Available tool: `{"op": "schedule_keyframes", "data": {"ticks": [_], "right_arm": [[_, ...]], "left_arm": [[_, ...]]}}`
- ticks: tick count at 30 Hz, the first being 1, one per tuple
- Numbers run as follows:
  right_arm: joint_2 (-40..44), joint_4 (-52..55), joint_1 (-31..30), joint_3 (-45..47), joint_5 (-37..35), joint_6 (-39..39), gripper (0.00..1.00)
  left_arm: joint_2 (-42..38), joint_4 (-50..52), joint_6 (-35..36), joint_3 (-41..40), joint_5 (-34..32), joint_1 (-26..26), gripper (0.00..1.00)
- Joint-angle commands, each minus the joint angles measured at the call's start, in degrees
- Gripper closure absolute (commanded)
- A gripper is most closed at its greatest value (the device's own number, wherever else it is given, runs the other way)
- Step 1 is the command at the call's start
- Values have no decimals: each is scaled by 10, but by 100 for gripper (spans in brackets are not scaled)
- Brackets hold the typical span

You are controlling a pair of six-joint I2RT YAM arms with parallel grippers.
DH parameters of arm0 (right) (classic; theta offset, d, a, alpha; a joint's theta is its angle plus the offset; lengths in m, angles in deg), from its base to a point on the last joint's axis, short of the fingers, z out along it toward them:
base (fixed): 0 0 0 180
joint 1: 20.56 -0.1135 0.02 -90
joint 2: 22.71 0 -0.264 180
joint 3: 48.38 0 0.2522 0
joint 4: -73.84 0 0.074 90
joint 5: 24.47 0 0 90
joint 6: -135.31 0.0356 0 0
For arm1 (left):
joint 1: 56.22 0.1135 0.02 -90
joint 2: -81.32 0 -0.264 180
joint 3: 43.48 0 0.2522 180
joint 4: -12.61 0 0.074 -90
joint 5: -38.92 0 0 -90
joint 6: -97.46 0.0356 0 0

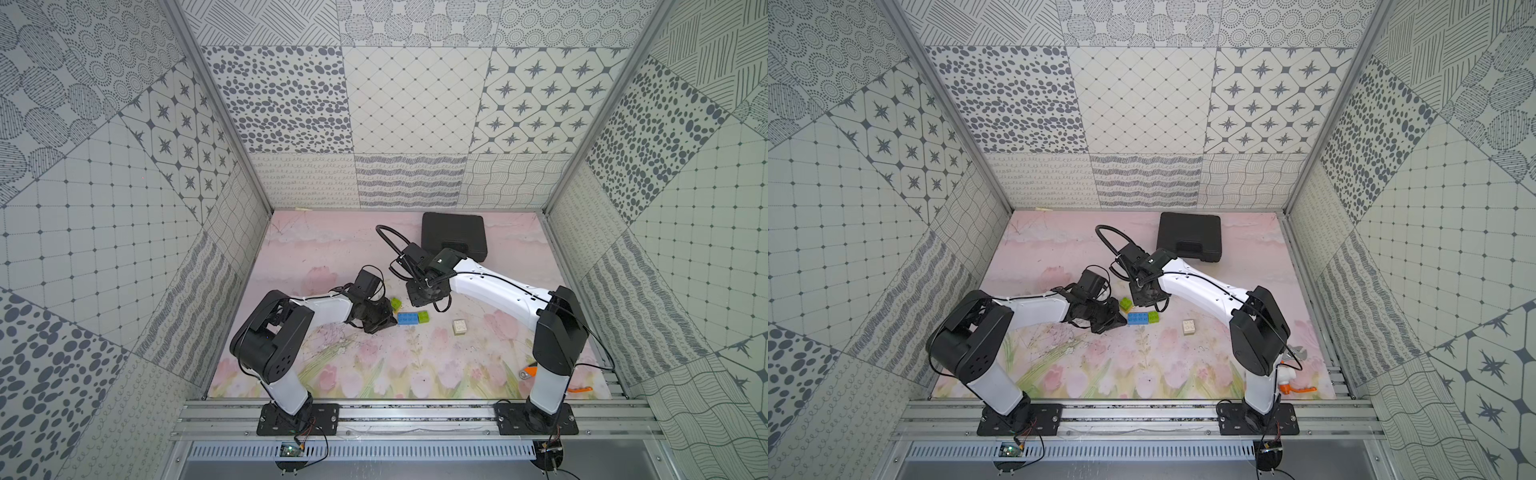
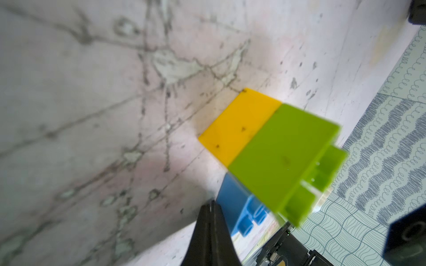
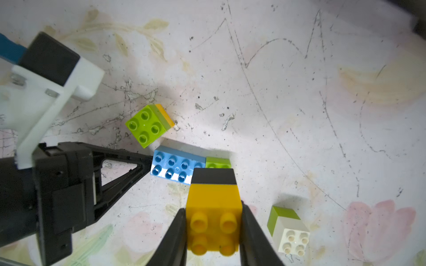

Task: Assemble the number 4 with lego
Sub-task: Assemble the lego brick with the lego brick.

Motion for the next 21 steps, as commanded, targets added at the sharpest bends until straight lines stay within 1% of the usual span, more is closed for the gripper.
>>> {"op": "schedule_keyframes", "data": {"ticks": [1, 8, 21], "right_arm": [[4, -7, -2, 23, 39, 10, 82], [-15, -21, -2, 32, 69, -6, 82], [-53, -26, 0, 17, 56, 3, 83]], "left_arm": [[8, 124, -8, -12, -60, -5, 100], [10, 124, -6, -10, -58, -11, 100], [13, 124, -7, -10, -60, -12, 100]]}}
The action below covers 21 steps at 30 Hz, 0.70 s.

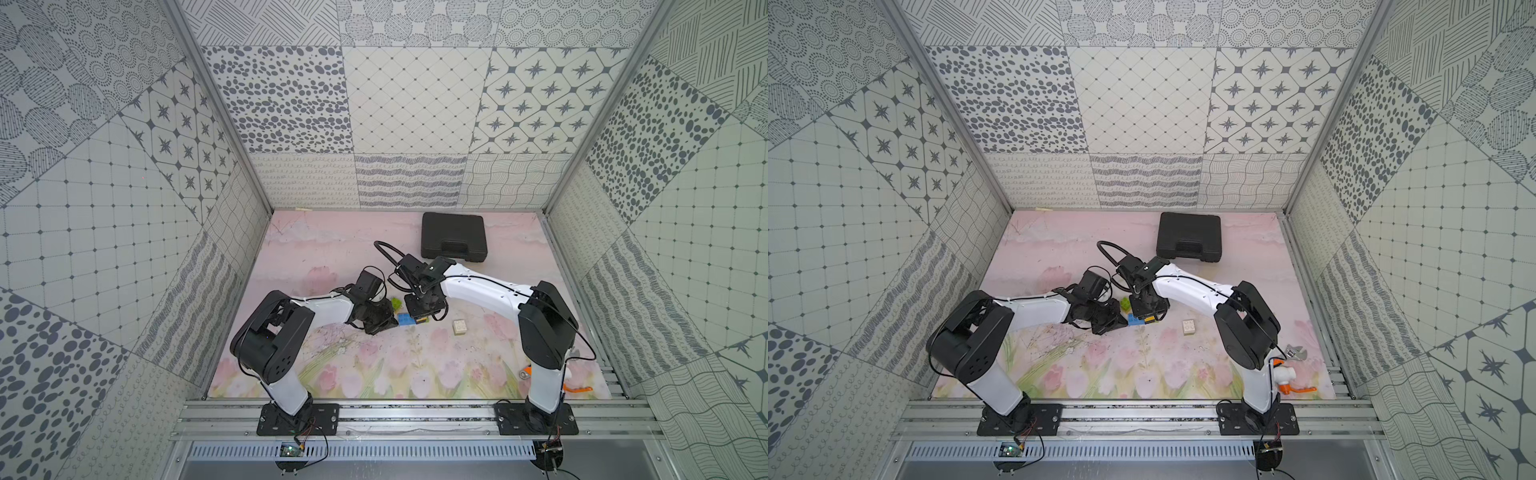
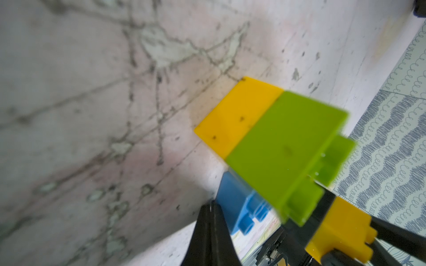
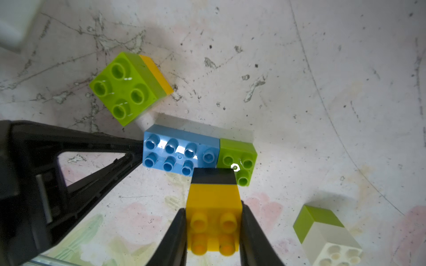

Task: Assemble the number 4 with lego
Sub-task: Assemble the lego brick with the lego brick.

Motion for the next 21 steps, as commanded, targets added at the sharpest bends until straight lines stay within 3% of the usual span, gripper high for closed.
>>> {"op": "schedule_keyframes", "data": {"ticks": [1, 21], "right_arm": [[-12, -11, 0, -16, -6, 4, 83], [-42, -6, -5, -11, -36, 38, 84]], "left_arm": [[13, 123, -3, -10, -60, -5, 100], [16, 118, 2, -9, -53, -5, 100]]}}
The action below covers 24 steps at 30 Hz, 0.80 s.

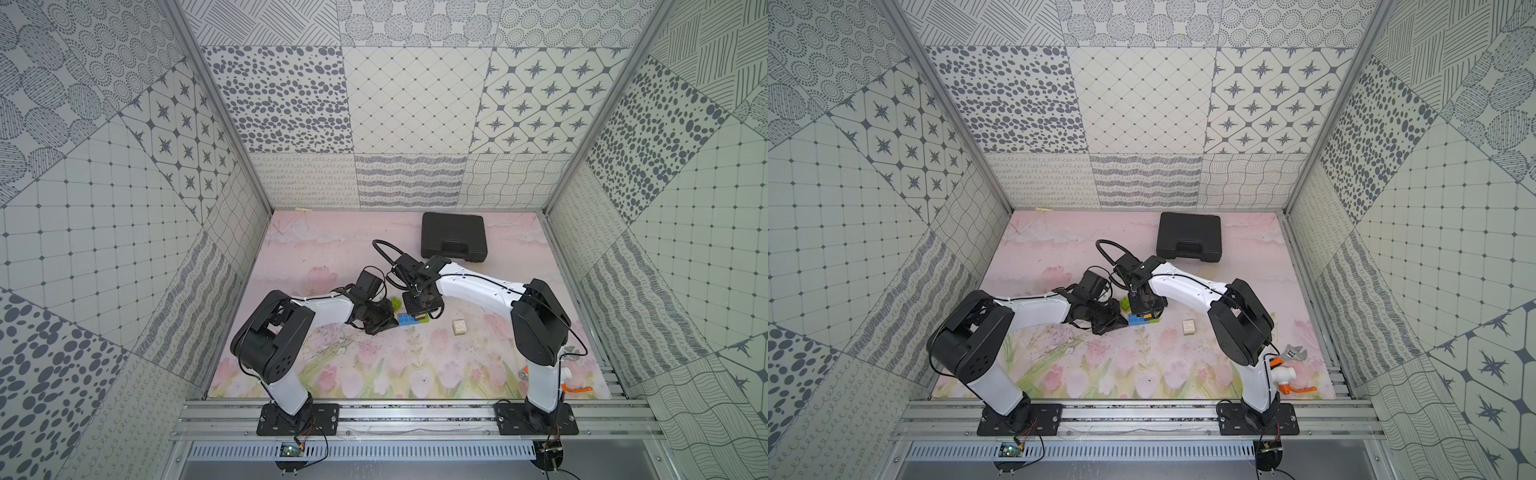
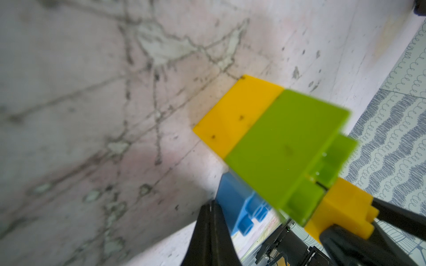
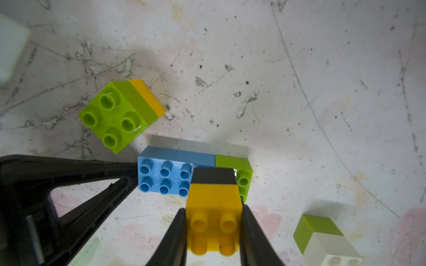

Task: Assemble the number 4 with lego
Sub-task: Assemble the lego brick with the lego brick.

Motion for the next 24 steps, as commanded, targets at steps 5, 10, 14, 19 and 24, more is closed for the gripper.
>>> {"op": "schedule_keyframes", "data": {"ticks": [5, 10, 14, 19, 24], "right_arm": [[-25, -16, -7, 22, 3, 21, 84], [-28, -14, -18, 36, 0, 65, 85], [-27, -18, -25, 49, -8, 96, 85], [-27, -48, -26, 77, 0, 98, 85], [-62, -51, -20, 94, 2, 84, 87]], "left_arm": [[14, 117, 0, -11, -56, -5, 100], [17, 116, 1, -9, -56, -5, 100], [18, 116, 0, -9, -55, -5, 100], [14, 117, 0, -11, -56, -5, 100], [12, 120, 3, -7, -58, -5, 98]]}}
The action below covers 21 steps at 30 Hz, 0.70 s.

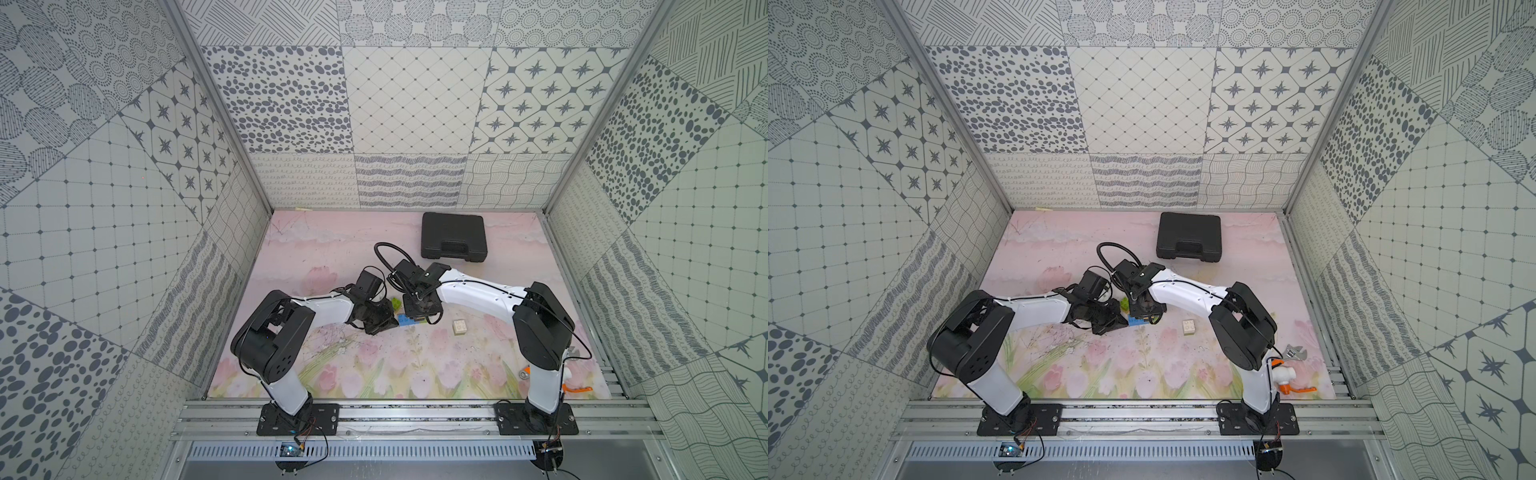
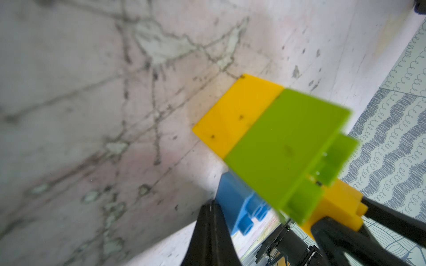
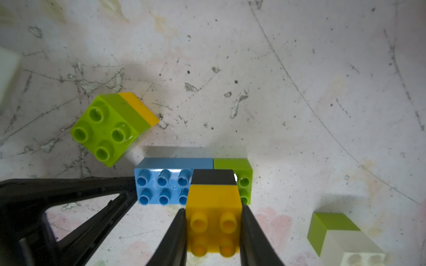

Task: Assemble the number 4 with lego
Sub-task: Assemble the lego brick with the lego brick.

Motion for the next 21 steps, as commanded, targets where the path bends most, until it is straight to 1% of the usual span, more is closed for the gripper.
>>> {"op": "schedule_keyframes", "data": {"ticks": [1, 6, 10, 11, 13, 14, 16, 19, 21], "right_arm": [[-81, -2, -2, 49, 28, 6, 88], [-65, 16, 0, 37, 6, 0, 87], [-38, 49, 6, 0, -10, -6, 82], [-32, 58, 7, -12, -15, -6, 77], [-17, 64, 8, -26, -21, -9, 61], [-9, 66, 8, -34, -24, -12, 56], [3, 81, 8, -59, -33, -15, 51], [23, 89, 7, -89, -45, -21, 37], [32, 103, 7, -107, -52, -23, 32]], "left_arm": [[9, 121, 4, -6, -62, -5, 97], [4, 131, 7, 2, -76, -3, 97], [18, 129, 11, 10, -73, -3, 97], [19, 130, 12, 12, -73, -3, 98], [21, 130, 13, 14, -73, -3, 98], [22, 131, 14, 15, -74, -3, 98], [24, 131, 16, 17, -75, -3, 98], [28, 132, 17, 18, -74, -3, 98], [31, 131, 18, 20, -72, -3, 98]]}}
